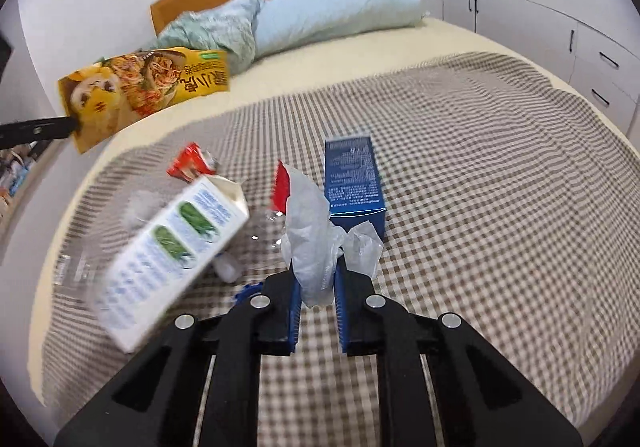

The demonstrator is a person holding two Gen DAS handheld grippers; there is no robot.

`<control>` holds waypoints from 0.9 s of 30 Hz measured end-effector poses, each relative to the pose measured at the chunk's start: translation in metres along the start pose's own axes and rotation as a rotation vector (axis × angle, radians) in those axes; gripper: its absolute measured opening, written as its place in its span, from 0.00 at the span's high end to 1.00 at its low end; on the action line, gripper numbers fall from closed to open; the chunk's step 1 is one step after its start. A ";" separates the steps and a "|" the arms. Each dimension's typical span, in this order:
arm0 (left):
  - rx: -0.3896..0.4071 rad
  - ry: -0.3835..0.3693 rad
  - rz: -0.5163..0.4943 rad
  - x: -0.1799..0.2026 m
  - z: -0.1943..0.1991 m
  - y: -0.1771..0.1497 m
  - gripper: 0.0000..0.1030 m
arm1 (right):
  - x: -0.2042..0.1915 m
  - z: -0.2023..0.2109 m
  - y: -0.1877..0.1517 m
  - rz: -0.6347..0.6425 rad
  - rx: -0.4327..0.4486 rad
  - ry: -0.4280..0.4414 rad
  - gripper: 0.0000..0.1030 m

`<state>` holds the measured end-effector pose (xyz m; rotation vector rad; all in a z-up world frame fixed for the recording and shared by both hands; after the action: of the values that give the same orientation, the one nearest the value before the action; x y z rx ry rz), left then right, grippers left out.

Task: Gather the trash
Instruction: 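Carry the plastic bag and yellow package over the wastebasket with both tools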

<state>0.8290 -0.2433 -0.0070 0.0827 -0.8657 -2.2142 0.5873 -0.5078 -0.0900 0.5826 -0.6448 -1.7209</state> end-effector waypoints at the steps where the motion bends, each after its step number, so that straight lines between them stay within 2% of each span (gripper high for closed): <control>1: 0.012 0.000 -0.008 0.013 0.015 -0.003 1.00 | 0.004 0.012 -0.001 -0.012 0.005 0.004 0.86; 6: 0.046 -0.003 -0.070 0.081 0.069 -0.015 1.00 | 0.016 0.067 -0.010 -0.009 0.041 0.004 0.86; 9: 0.086 -0.017 -0.118 0.136 0.098 -0.029 1.00 | 0.029 0.102 -0.023 0.004 0.068 -0.006 0.86; 16: 0.112 -0.085 -0.219 0.254 0.117 -0.073 1.00 | 0.088 0.164 -0.073 -0.045 0.085 -0.037 0.86; 22: 0.099 -0.245 -0.242 0.345 0.096 -0.120 1.00 | 0.159 0.199 -0.152 -0.107 0.041 -0.093 0.86; 27: -0.021 -0.350 -0.282 0.414 0.034 -0.177 1.00 | 0.216 0.206 -0.229 -0.172 -0.051 -0.149 0.86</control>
<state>0.4104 -0.4119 -0.0077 -0.2118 -1.0719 -2.5474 0.2382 -0.6482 -0.1088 0.4893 -0.6688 -1.9500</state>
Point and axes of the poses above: each gripper's, at about its wrist camera, not at the fingertips, and z roughly against the way its jaws point, x to its right, y to its top, the point moved 5 cm from there along -z, roughly the way its jaws point, and after that the axes turned 11 degrees about -y, right-handed, at the moved point
